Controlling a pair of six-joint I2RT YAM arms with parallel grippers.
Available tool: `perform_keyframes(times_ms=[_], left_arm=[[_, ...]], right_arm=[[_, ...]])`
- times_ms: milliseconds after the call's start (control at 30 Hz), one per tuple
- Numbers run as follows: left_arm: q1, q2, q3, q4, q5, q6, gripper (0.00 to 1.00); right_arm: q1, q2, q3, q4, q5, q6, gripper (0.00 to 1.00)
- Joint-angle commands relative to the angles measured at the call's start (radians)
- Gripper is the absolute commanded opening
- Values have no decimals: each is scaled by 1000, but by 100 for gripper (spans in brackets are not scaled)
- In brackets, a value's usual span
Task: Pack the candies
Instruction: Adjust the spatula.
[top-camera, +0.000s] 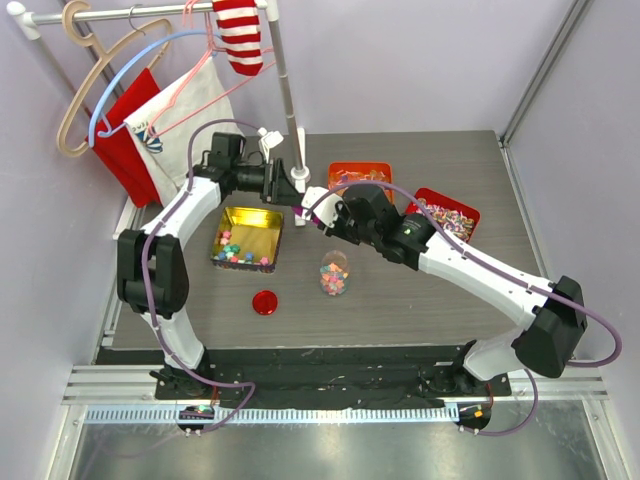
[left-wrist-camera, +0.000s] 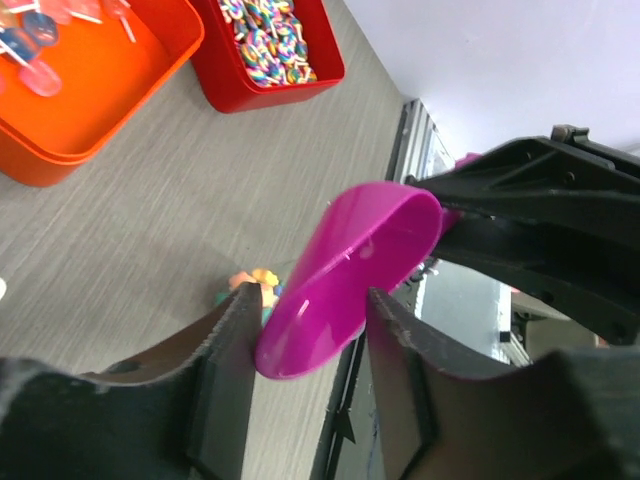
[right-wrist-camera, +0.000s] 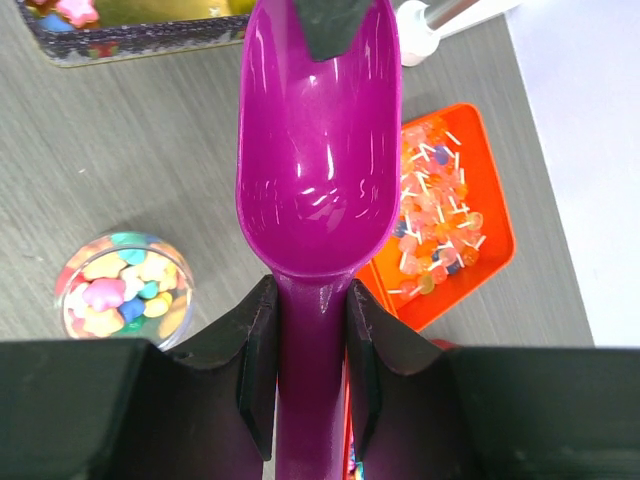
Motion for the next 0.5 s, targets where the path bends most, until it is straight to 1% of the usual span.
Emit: perform_keyframes(times_ms=[0, 100, 133, 200, 233, 300, 367, 467], left_arm=[[-6, -8, 38, -17, 73, -11, 50], [-7, -10, 38, -22, 86, -11, 48], [-7, -7, 38, -22, 90, -14, 44], [-9, -2, 38, -25, 95, -14, 43], [-9, -1, 38, -26, 96, -14, 39], [-9, 5, 42, -26, 98, -15, 38], [-14, 9, 46, -26, 100, -14, 34], [-23, 9, 47, -23, 100, -15, 24]], right_arm=[[3, -15, 3, 79, 59, -19, 1], [3, -16, 0, 82, 60, -22, 1], [2, -16, 1, 85, 57, -21, 1], [5, -16, 5, 85, 59, -22, 1], [7, -15, 8, 80, 57, -24, 1], [10, -13, 11, 74, 47, -21, 1], [14, -13, 9, 73, 42, -19, 1], [22, -10, 8, 76, 56, -19, 1]])
